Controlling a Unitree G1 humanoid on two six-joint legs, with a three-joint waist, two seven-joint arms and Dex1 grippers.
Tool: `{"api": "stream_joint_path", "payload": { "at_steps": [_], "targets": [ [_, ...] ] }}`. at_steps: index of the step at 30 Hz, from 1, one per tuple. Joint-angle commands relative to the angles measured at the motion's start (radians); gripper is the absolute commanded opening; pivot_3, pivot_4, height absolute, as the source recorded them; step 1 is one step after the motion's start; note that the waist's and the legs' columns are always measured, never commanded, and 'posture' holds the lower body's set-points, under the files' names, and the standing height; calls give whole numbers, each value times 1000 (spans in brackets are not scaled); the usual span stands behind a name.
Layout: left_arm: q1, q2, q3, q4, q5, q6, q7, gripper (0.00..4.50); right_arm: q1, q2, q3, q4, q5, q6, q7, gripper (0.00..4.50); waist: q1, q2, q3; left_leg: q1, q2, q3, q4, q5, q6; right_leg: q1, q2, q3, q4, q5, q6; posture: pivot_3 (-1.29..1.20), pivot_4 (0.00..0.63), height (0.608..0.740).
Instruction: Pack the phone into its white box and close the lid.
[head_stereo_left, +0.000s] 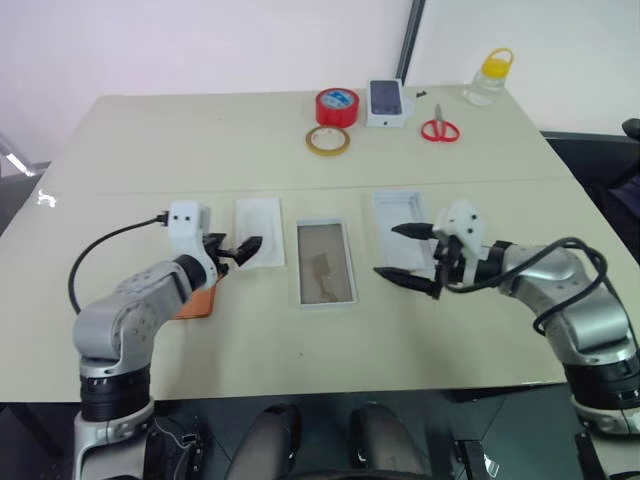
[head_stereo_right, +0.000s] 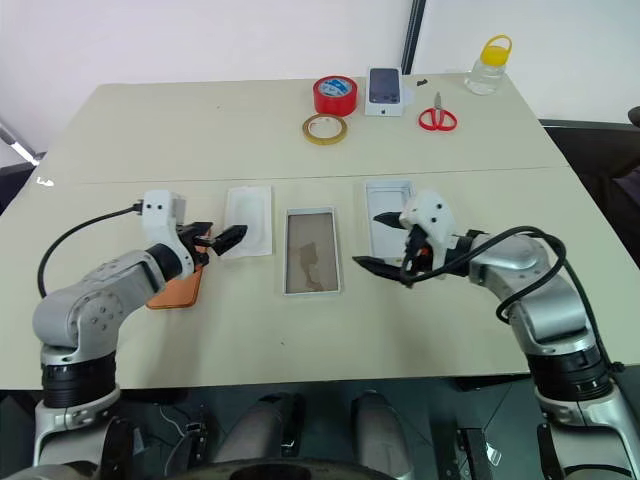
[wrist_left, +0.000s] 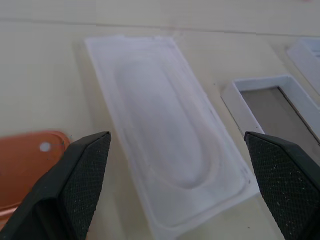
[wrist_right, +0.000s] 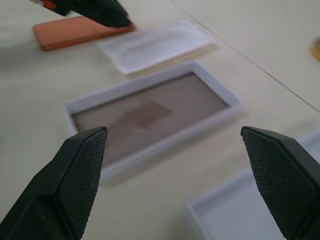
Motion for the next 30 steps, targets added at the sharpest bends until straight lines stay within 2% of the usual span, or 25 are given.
{"api": "stream_joint_path", "payload": {
  "at_steps": [1, 11, 16, 19, 26, 27, 30],
  "targets": [
    [-55, -26, 23, 12, -4, 49, 46, 4500, 17, 4, 4, -64, 6, 3, -18, 4477, 1, 0, 0, 0, 0, 0, 0, 0, 0, 0, 0, 0, 0, 0, 0, 0, 150, 740],
    [-110, -93, 90, 40, 9, 240, 151, 4500, 13, 16, 55, -52, -21, -27, -9, 4477, -1, -1, 0, 0, 0, 0, 0, 0, 0, 0, 0, 0, 0, 0, 0, 0, 150, 740],
    [-134, -118, 116, 55, 18, 265, 164, 4500, 8, 23, 79, -42, -39, -44, -7, 4477, 0, -1, 0, 0, 0, 0, 0, 0, 0, 0, 0, 0, 0, 0, 0, 0, 150, 740],
    [-145, -133, 119, 65, 17, 266, 162, 3704, 5, 32, 86, -43, -47, -47, -10, 4500, 0, -1, 0, 0, 0, 0, 0, 0, -1, 0, 0, 0, 0, 0, 0, 0, 150, 740],
    [-180, -178, 179, 119, 27, 243, 187, 368, 6, 34, 85, -52, -52, -50, -10, 4500, 0, -1, 0, 0, 0, 0, 0, 0, -1, 0, 0, 0, 0, 0, 0, 0, 150, 740],
    [-183, -181, 189, 126, 28, 243, 192, 44, 6, 32, 85, -53, -53, -49, -10, 4500, 0, -1, 0, 0, 0, 0, 0, 0, -1, 0, 0, 0, 0, 0, 0, 0, 150, 740],
    [-189, -182, 216, 139, 34, 235, 201, 44, 5, 20, 91, -61, -63, -53, -4, 4500, -2, -1, 0, 0, 0, 0, 0, 0, -1, 0, 0, 0, 0, 0, 0, 0, 150, 740]
  ]
}}
